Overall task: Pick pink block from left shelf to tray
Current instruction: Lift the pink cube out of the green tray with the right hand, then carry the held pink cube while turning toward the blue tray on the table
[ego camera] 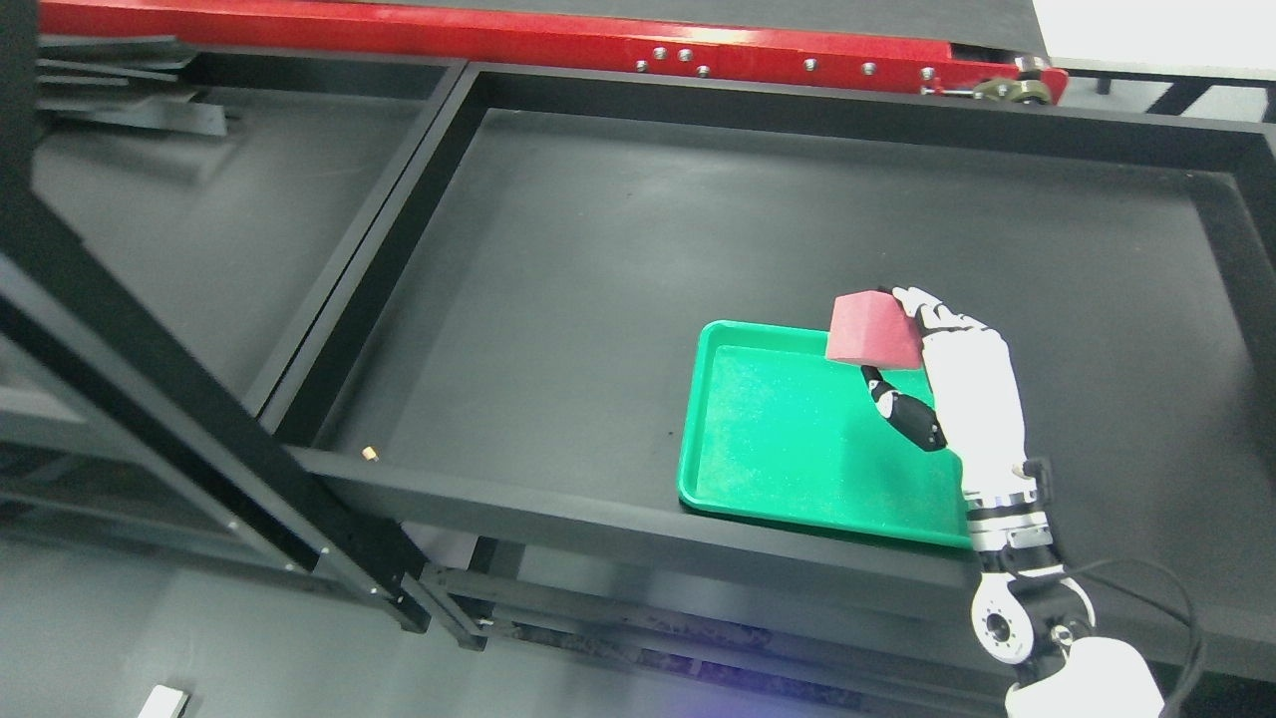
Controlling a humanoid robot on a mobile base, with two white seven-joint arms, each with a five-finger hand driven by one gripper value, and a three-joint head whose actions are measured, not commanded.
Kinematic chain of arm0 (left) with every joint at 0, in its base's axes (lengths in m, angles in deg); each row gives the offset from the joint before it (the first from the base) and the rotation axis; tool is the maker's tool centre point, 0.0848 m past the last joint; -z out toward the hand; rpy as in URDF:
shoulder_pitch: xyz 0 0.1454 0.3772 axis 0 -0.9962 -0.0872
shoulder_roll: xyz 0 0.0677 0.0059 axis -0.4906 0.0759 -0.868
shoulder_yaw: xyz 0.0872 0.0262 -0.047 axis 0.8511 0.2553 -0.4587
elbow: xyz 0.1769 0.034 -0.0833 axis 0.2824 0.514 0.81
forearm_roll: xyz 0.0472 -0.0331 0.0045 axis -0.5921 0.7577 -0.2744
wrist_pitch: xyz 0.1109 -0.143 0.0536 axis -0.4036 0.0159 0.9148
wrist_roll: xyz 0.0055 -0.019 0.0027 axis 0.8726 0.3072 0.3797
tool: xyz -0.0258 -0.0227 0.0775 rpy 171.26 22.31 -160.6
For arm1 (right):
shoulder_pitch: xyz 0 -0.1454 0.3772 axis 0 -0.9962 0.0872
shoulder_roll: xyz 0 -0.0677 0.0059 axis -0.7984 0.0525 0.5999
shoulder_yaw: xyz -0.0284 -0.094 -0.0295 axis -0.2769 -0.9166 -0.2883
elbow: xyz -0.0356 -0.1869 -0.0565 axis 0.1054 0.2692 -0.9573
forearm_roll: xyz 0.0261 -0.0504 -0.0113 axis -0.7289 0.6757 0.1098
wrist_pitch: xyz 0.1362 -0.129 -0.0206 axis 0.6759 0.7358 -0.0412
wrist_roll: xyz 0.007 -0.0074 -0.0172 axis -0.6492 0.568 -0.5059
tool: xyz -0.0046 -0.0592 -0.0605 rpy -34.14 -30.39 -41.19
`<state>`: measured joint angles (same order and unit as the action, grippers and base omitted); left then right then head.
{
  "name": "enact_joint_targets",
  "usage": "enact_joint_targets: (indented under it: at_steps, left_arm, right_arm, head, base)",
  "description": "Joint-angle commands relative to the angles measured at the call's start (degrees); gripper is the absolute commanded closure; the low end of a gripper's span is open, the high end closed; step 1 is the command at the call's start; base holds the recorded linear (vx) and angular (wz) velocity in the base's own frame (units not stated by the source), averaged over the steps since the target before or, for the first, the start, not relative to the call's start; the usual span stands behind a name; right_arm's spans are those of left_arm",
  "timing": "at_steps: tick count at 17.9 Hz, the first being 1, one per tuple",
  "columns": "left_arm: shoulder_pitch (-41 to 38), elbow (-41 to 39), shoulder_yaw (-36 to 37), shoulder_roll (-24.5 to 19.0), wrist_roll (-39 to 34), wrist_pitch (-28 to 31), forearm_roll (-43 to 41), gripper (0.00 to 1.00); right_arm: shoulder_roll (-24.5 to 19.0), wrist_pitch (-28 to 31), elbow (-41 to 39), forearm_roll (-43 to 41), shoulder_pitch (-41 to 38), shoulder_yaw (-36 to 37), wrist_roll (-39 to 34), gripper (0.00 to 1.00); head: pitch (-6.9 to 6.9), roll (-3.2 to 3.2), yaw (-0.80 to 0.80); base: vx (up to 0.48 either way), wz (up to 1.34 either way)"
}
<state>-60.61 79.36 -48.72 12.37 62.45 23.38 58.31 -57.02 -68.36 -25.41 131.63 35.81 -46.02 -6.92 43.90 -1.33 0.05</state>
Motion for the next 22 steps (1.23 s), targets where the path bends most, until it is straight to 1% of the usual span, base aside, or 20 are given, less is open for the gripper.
enact_joint_targets:
  at_steps: [1, 5, 6, 9, 11, 12, 18, 22]
  left_arm:
    - [1.7, -1.0, 0.0, -1.0, 0.0, 0.0, 0.0, 0.00]
    - [1.7, -1.0, 0.0, -1.0, 0.0, 0.0, 0.0, 0.00]
    - [1.7, -1.0, 0.0, -1.0, 0.0, 0.0, 0.0, 0.00]
    - [1.7, -1.0, 0.0, -1.0, 0.0, 0.0, 0.0, 0.00]
    - [1.7, -1.0, 0.0, -1.0, 0.0, 0.0, 0.0, 0.00]
    - [1.7, -1.0, 0.0, -1.0, 0.0, 0.0, 0.0, 0.00]
    - [1.7, -1.0, 0.0, -1.0, 0.0, 0.0, 0.0, 0.00]
    - [1.7, -1.0, 0.0, -1.0, 0.0, 0.0, 0.0, 0.00]
  right_arm:
    - [0.3, -0.5, -4.2, -1.4, -3.1, 1.7, 3.4, 0.97]
    - [-0.1, -2.7, -4.4, -2.8, -4.1, 1.3, 2.4, 0.97]
    - [-0.1, -4.2, -4.5, -3.2, -4.4, 0.9, 2.0, 0.97]
    - [0.3, -11.8, -4.8, -3.3, -5.4, 0.7, -1.3, 0.96]
    - [0.5, -15.2, -4.8, -3.4, -6.0, 0.5, -4.8, 0.96]
    - [0.9, -16.8, -4.8, -3.4, -6.2, 0.3, -5.3, 0.96]
    - [1.2, -17.7, -4.7, -3.5, -6.5, 0.2, -5.4, 0.96]
    - [1.0, -18.9, -4.7, -5.2, -6.5, -0.2, -5.4, 0.95]
  head:
    - [0.00, 0.00, 0.00]
    - [0.00, 0.00, 0.00]
    - [0.00, 0.00, 0.00]
    - [0.00, 0.00, 0.00]
    - [0.00, 0.00, 0.00]
    - [0.00, 0.00, 0.00]
    - [0.01, 0.00, 0.00]
    - [0.02, 0.00, 0.00]
  base:
    - [-0.104, 0.23]
    - [-0.113, 0.35]
    - [-0.116, 0.55]
    - [-0.116, 0.61]
    - [-0.139, 0.68]
    - [-0.137, 0.65]
    - [-0.172, 0.81]
    - [-0.149, 0.96]
